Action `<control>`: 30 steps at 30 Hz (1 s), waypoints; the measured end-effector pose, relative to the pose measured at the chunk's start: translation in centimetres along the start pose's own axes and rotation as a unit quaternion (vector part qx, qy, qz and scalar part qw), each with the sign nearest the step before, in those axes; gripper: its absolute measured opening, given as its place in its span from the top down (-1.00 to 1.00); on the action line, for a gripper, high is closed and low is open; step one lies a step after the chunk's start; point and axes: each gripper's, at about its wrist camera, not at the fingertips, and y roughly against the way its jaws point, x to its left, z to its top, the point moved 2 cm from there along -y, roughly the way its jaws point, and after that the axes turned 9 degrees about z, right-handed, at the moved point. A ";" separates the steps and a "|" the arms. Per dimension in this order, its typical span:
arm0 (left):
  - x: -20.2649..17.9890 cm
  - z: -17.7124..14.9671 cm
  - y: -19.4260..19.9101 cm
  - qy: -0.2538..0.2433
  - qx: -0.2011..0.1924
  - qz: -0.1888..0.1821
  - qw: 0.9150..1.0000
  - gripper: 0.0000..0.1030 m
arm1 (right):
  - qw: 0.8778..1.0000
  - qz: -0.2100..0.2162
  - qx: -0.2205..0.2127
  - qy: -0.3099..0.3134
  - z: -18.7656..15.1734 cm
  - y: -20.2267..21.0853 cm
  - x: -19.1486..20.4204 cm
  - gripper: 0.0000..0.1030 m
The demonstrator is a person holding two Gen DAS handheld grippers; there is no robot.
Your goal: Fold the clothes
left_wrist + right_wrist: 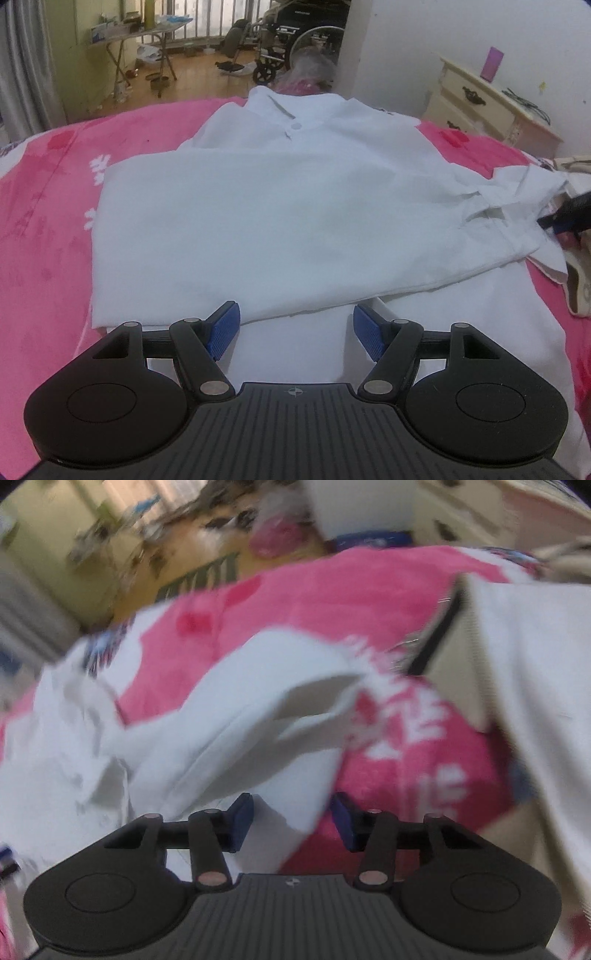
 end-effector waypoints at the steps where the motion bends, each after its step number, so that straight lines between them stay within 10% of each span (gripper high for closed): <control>1: -0.1 -0.1 -0.1 -0.002 0.000 0.000 1.000 -0.33 | 1.000 -0.013 0.004 0.027 -0.1 -0.4 0.5 0.30; 3: -0.2 -0.2 -0.2 -0.005 0.000 0.001 1.000 -0.33 | 0.997 -0.038 0.006 0.069 0.0 -0.3 1.4 0.98; 7: -0.2 -0.4 -0.3 -0.012 -0.002 0.000 1.000 -0.33 | 0.974 -0.144 -0.045 0.169 1.7 3.0 2.7 1.00; 13: 0.1 -0.4 -0.3 -0.007 -0.001 0.001 1.000 -0.33 | 0.827 -0.379 -0.136 0.392 3.9 6.7 5.7 1.00; 17: 0.3 -0.3 -0.3 -0.008 0.000 0.000 1.000 -0.33 | 0.735 -0.463 -0.178 0.463 4.5 7.1 6.3 1.00; 24: 0.4 -0.4 -0.3 -0.011 0.002 0.000 1.000 -0.33 | 0.669 -0.464 -0.226 0.535 3.4 6.1 9.5 1.00; 30: 1.6 -0.4 0.1 0.013 0.000 0.001 1.000 -0.33 | 0.608 -0.311 -0.345 0.644 -2.5 7.9 23.5 0.86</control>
